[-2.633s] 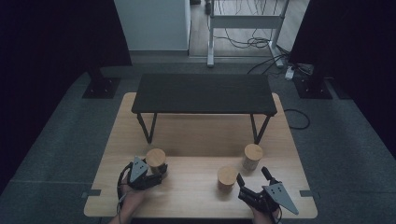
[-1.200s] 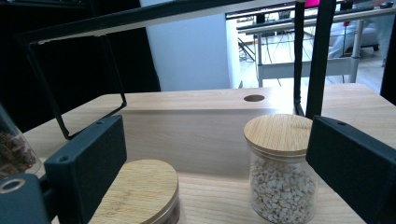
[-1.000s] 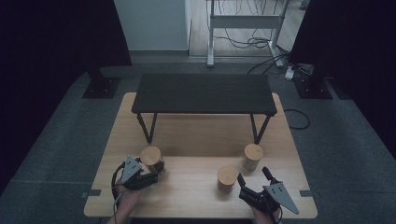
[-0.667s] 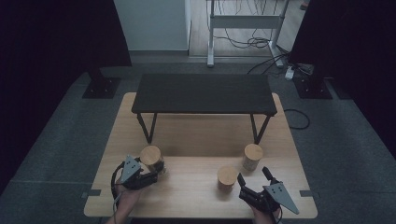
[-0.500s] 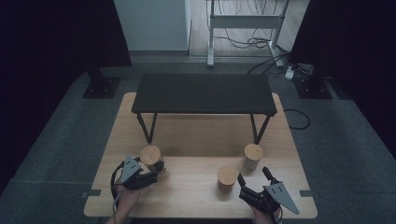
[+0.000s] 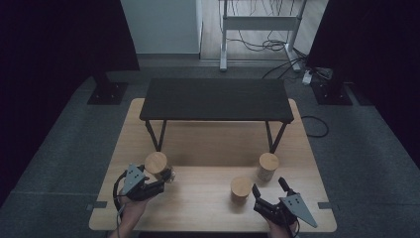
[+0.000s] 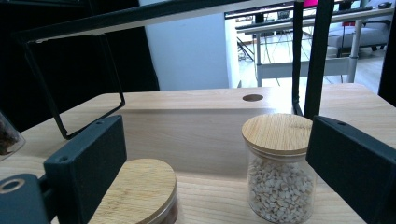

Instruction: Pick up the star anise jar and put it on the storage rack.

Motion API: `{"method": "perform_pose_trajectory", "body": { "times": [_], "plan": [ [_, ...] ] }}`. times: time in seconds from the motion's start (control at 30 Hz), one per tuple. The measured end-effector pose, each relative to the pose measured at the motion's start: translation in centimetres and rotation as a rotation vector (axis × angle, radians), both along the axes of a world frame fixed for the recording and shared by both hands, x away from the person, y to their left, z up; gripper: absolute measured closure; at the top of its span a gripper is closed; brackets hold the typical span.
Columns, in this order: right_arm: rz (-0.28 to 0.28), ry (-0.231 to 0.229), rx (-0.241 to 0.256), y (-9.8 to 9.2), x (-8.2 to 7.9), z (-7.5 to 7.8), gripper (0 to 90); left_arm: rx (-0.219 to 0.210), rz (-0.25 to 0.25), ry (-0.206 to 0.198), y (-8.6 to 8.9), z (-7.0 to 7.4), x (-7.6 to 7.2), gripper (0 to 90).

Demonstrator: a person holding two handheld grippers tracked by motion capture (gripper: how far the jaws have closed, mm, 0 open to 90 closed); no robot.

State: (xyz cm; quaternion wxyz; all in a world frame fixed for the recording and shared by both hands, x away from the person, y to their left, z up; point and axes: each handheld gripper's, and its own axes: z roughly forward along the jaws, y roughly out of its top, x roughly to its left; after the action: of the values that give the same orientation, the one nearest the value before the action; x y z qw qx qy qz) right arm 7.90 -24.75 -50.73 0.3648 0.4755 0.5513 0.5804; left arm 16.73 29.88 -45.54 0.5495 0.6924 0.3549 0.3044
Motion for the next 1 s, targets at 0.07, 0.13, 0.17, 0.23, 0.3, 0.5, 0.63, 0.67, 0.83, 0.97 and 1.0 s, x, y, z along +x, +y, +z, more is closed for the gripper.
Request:
{"method": "perform_pose_trajectory", "body": {
  "times": [0.07, 0.13, 0.17, 0.23, 0.3, 0.5, 0.63, 0.67, 0.83, 0.97, 1.0],
  "plan": [
    [0.0, 0.0, -0.001, 0.0, 0.0, 0.0, 5.1, -0.001, 0.0, -0.004, 0.0, 0.1, 0.0, 26.5],
    [0.0, 0.001, 0.0, 0.0, 0.0, 0.0, 5.2, -0.009, 0.001, -0.008, 0.1, 0.2, 0.0, 26.5],
    [0.0, 0.001, 0.0, 0.0, 0.0, 0.0, 5.2, -0.009, 0.001, -0.008, 0.1, 0.2, 0.0, 26.5],
    [-0.001, 0.001, 0.001, 0.0, 0.0, 0.0, 5.2, -0.011, 0.002, -0.01, 0.2, 0.3, 0.0, 26.5],
    [-0.001, 0.0, 0.0, 0.0, 0.0, 0.0, 5.2, -0.016, 0.005, -0.014, 0.2, 0.4, 0.0, 26.5],
    [-0.002, 0.0, 0.001, 0.0, 0.0, 0.0, 5.2, -0.037, 0.008, -0.016, 0.4, 0.5, 0.1, 26.6],
    [-0.005, -0.001, 0.002, 0.0, 0.0, 0.0, 5.2, -0.042, 0.008, -0.024, 0.4, 0.7, 0.1, 26.6],
    [-0.006, -0.001, 0.002, 0.0, 0.0, 0.0, 5.2, -0.043, 0.007, -0.025, 0.4, 0.7, 0.1, 26.6],
    [-0.005, 0.001, 0.003, 0.0, 0.0, 0.0, 5.2, -0.05, 0.006, -0.032, 0.4, 0.9, 0.0, 26.5],
    [-0.007, -0.002, 0.002, 0.0, 0.0, 0.0, 5.2, -0.067, 0.004, -0.032, 0.4, 1.0, 0.0, 26.6],
    [-0.008, -0.003, 0.002, 0.0, -0.1, 0.0, 5.2, -0.068, 0.003, -0.036, 0.4, 1.1, 0.0, 26.6]
  ]
}}
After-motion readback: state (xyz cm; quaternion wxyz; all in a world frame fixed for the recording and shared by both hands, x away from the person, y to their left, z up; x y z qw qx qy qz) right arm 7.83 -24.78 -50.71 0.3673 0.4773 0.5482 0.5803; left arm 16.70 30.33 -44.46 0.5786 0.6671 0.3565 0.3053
